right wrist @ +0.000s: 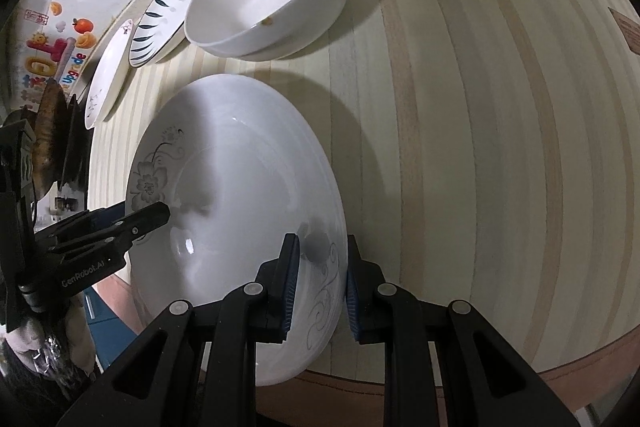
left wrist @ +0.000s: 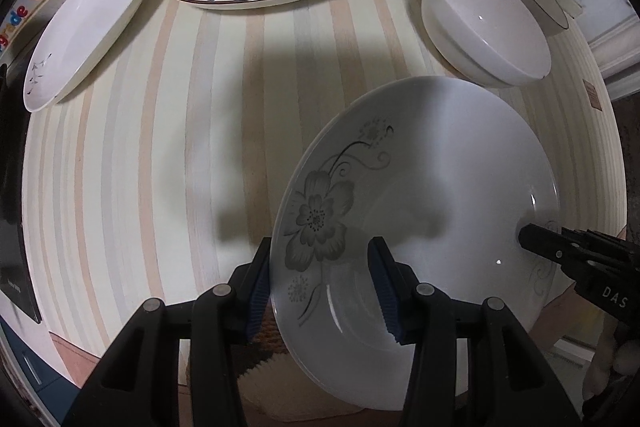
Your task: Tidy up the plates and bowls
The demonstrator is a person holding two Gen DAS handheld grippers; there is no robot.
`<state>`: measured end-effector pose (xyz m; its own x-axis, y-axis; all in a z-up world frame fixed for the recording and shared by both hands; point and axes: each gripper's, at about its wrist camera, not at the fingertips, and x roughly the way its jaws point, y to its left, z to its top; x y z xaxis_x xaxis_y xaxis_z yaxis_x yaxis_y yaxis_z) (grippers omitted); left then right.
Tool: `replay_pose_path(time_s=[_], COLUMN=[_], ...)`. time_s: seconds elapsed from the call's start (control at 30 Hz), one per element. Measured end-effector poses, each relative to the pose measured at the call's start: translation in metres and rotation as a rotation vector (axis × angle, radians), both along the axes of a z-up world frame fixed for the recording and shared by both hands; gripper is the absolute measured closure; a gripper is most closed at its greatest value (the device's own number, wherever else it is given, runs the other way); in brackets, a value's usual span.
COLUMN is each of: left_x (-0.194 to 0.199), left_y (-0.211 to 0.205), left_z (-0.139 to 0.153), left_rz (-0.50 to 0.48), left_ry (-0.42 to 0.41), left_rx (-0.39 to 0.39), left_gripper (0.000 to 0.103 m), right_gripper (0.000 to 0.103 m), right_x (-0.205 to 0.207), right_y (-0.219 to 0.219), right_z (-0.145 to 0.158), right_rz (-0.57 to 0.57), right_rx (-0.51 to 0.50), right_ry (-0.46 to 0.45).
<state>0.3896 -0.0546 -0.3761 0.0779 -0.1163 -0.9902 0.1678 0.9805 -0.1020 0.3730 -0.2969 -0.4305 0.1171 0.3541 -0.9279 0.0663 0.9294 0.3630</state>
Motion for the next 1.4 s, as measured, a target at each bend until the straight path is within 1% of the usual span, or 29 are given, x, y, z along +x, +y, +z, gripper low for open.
replay_pose_path(time_s=[0.07,0.17,0.23,0.3,0.37,0.4,0.5,0.53,0.6,0.63,0.7,0.77,0.8,0.83,0.9,0.93,1.0,1.03,1.13,1.27,1.33,1.4], left_x=[-0.003,0.002,0.001,0.002,0.005,0.010,0.027,0.034,0.054,0.062,0.075,0.084,0.092,0.097,0.108,0.113,0.120,0.123,0.130,0.138,0.141,0.142], left_y=[0.002,0.001,0.007,0.022,0.045,0.064,0.113,0.127,0.162,0.177,0.204,0.227,0.235,0.239,0.245,0.248,0.253,0.256,0.262,0.268,0.270,0.273], left_z=[0.001,0.001,0.014,0.036,0.062,0.079,0.099,0.101,0.093,0.089,0.076,0.065,0.057,0.053,0.043,0.036,0.024,0.019,0.006,-0.004,-0.005,-0.005], left_rz=[-0.010,-0.032,-0.036,-0.021,0.015,0.048,0.148,0.178,0.246,0.276,0.350,0.404,0.426,0.434,0.445,0.456,0.474,0.480,0.498,0.512,0.522,0.528], left_ry=[-0.001,0.006,-0.014,-0.060,-0.121,-0.163,-0.232,-0.243,-0.246,-0.235,-0.213,-0.196,-0.195,-0.196,-0.188,-0.176,-0.134,-0.120,-0.086,-0.076,-0.080,-0.089], left_rx=[-0.002,-0.010,-0.018,-0.032,-0.032,-0.038,-0.028,-0.020,-0.006,-0.006,-0.010,-0.015,-0.003,0.016,0.055,0.060,0.060,0.059,0.046,0.005,-0.003,-0.013], left_gripper=[0.059,0.060,0.061,0.061,0.061,0.061,0.061,0.061,0.061,0.061,0.061,0.061,0.061,0.061,0.061,0.061,0.061,0.061,0.061,0.061,0.061,0.061], right_gripper=[0.080,0.080,0.080,0.080,0.080,0.080,0.079,0.077,0.067,0.066,0.066,0.066,0.066,0.066,0.066,0.066,0.066,0.066,0.066,0.067,0.070,0.078], right_x=[0.000,0.000,0.000,0.000,-0.002,-0.002,0.002,0.010,0.027,0.045,0.078,0.123,0.150,0.167,0.217,0.230,0.271,0.285,0.316,0.341,0.347,0.349], right_y=[0.003,0.004,0.005,0.004,0.002,0.003,0.017,0.032,0.060,0.087,0.129,0.177,0.203,0.220,0.265,0.280,0.312,0.323,0.344,0.358,0.362,0.367], right_z=[0.000,0.000,0.000,0.004,0.022,0.037,0.081,0.099,0.120,0.130,0.136,0.132,0.126,0.123,0.110,0.106,0.088,0.079,0.057,0.035,0.023,0.013], right_rz=[-0.005,-0.013,-0.015,-0.013,-0.013,-0.012,-0.001,0.015,0.048,0.095,0.162,0.224,0.252,0.264,0.312,0.322,0.354,0.360,0.391,0.413,0.424,0.446], right_rx=[-0.007,-0.020,-0.020,-0.022,-0.057,-0.074,-0.096,-0.093,-0.076,-0.048,-0.024,-0.008,0.002,0.003,-0.005,-0.012,-0.020,-0.030,-0.047,-0.047,-0.044,-0.040], right_ry=[0.001,0.003,0.022,0.036,0.024,0.007,-0.070,-0.110,-0.169,-0.209,-0.259,-0.302,-0.310,-0.313,-0.326,-0.328,-0.306,-0.296,-0.266,-0.240,-0.221,-0.206])
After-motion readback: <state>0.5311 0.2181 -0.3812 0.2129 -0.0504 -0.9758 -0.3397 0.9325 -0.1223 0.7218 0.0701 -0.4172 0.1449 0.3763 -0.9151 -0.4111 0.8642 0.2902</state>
